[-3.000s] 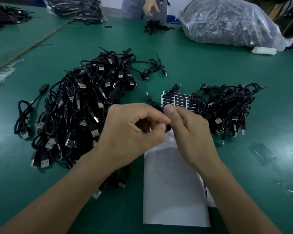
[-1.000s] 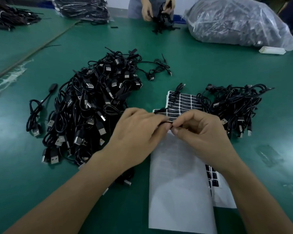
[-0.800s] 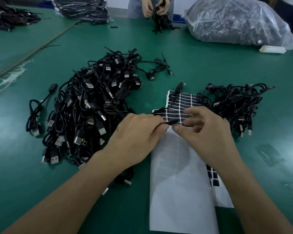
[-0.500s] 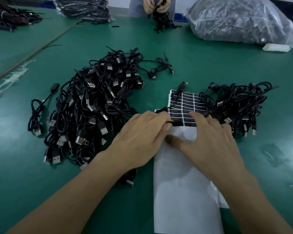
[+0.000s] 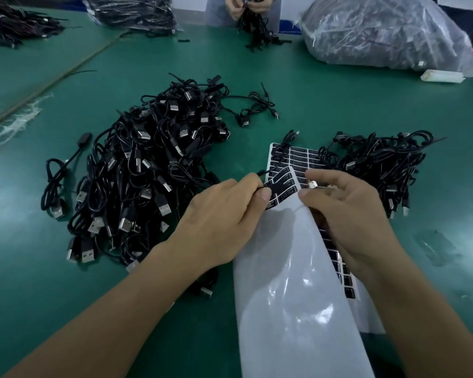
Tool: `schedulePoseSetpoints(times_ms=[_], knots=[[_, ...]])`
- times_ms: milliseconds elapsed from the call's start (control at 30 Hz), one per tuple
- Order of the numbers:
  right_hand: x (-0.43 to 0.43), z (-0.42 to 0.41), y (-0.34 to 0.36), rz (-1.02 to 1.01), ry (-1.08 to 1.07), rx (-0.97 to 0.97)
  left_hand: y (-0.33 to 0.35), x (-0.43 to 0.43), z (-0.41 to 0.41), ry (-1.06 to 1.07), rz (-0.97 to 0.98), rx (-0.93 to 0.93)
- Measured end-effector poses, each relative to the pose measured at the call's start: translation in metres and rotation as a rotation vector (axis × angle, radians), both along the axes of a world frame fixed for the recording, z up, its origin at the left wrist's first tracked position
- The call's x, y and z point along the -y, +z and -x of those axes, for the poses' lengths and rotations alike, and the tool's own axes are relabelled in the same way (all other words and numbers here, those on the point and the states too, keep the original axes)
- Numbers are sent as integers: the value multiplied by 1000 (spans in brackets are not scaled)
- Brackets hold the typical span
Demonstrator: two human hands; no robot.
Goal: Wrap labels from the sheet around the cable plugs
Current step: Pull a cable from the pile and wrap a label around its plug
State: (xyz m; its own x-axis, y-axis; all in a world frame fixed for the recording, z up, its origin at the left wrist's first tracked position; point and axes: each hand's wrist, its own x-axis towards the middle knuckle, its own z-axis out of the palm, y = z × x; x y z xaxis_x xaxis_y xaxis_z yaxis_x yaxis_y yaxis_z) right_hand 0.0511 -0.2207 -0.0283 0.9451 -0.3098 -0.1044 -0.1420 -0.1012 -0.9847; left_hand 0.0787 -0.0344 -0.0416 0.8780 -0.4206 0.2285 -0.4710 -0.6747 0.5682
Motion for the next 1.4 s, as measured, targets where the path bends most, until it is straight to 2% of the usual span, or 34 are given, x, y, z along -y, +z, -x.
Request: schedulePoseSetpoints(times_ms=[133, 333, 700, 933, 1200, 1400], knots=[[-1, 1, 0, -55, 28, -31, -1, 1, 1, 25, 35, 6], [-5, 2, -1, -36, 67, 9, -1, 8, 2, 19, 290, -96], [-12, 2, -2, 32, 163, 91, -3, 12, 1, 46, 488, -38], [-14, 4, -2, 188, 210, 159, -5, 12, 0, 61, 477, 37], [-15, 5, -4, 497, 263, 290, -1, 10, 1, 30, 435, 60], [-17, 5, -4, 512, 249, 361, 0, 11, 0, 47, 475, 29]])
